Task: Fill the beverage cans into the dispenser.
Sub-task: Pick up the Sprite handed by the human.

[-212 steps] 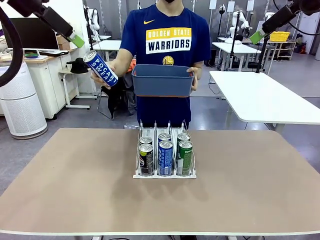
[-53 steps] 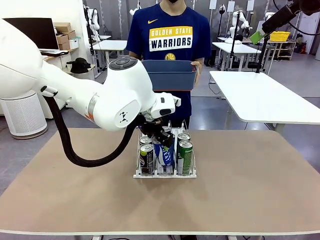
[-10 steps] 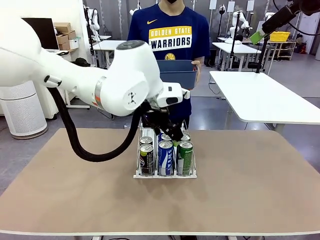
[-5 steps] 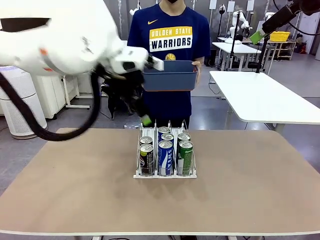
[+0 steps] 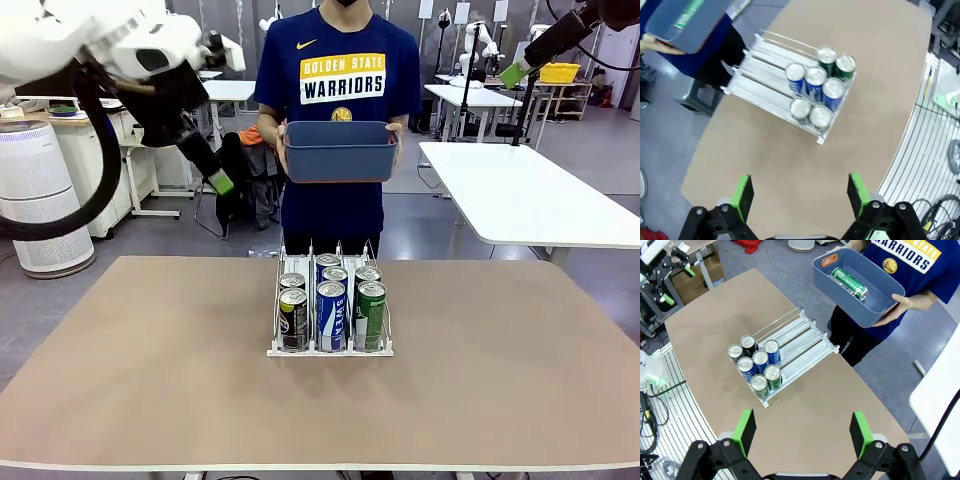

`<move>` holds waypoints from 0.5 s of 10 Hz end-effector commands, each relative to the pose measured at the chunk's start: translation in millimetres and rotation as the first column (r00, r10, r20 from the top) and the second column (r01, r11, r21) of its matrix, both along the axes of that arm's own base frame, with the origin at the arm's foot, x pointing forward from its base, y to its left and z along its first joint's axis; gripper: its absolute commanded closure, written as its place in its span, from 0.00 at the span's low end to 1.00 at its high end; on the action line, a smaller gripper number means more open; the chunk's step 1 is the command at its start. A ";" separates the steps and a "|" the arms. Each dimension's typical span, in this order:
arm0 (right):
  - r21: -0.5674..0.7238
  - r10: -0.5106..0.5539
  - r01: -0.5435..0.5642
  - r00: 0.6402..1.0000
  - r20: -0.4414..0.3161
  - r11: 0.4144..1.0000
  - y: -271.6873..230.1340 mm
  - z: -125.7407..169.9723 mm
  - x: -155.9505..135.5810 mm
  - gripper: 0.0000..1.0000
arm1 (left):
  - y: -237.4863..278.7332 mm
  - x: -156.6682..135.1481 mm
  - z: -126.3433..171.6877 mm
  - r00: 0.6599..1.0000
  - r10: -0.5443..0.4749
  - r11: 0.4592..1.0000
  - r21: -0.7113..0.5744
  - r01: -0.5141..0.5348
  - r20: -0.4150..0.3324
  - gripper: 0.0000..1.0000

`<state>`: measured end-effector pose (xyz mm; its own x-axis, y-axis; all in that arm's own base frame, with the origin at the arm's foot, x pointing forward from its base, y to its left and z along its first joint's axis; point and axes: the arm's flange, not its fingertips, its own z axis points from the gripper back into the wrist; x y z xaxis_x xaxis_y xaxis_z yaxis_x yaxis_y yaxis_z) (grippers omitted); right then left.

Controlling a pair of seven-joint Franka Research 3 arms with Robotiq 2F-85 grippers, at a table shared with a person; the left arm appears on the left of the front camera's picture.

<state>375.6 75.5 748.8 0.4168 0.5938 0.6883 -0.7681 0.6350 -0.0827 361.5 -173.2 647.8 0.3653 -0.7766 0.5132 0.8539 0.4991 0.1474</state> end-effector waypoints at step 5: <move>-0.001 -0.001 0.001 1.000 -0.001 1.000 0.5 -0.7 -0.5 0.00 | 12.0 -4.6 37.6 0.987 0.136 0.978 -0.169 -0.120 0.089 0.00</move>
